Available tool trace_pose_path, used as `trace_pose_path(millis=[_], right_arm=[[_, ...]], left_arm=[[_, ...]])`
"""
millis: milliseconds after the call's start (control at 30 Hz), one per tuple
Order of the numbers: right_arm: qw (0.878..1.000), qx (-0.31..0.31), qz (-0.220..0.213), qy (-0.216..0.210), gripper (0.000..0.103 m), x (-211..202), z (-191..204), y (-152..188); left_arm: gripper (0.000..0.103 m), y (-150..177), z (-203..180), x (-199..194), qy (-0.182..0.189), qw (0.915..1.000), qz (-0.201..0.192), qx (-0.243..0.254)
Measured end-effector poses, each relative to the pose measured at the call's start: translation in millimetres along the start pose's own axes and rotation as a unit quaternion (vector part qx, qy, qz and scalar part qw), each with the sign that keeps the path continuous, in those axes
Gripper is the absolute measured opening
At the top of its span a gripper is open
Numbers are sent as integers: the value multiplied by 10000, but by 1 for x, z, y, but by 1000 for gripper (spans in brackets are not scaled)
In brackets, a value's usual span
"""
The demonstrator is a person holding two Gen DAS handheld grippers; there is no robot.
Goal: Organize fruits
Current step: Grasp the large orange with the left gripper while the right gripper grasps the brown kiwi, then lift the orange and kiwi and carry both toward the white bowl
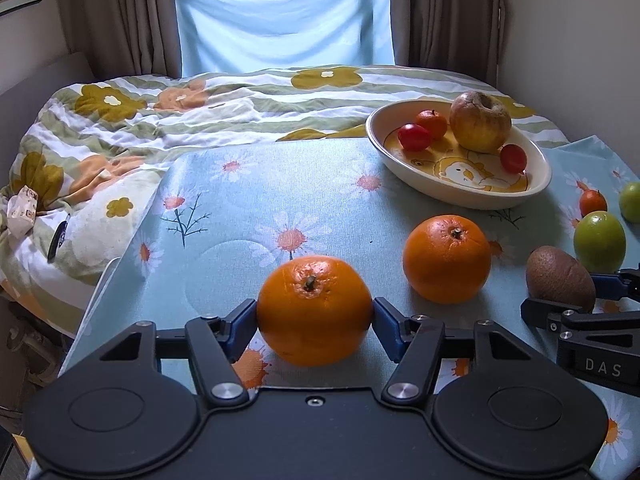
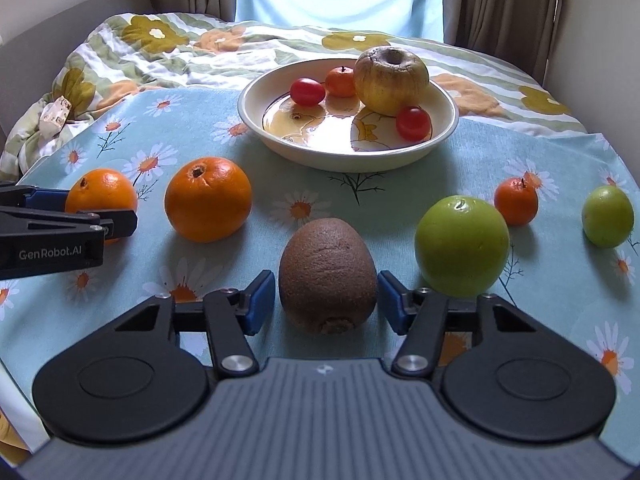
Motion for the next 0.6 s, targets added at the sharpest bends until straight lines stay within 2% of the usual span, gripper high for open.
trace_pose_path(millis=[333, 600], right_arm=[[9998, 184, -58, -33, 61, -2, -2, -1], [9997, 214, -117, -66, 61, -9, 0, -3]], left_arm=[[66, 4, 2, -4, 72, 9999, -22, -87], [65, 9, 1, -14, 137, 9997, -13, -180]])
Point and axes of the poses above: each gripper's, at about its wrist camera, not at the fingertips, and x roughly the way its jaws point, z to its left, y to its underside, the point moved 6 cm from there along x, roughly the way its jaws point, and after that the axes turned 6 degrees about x, right-handed, at the moved point
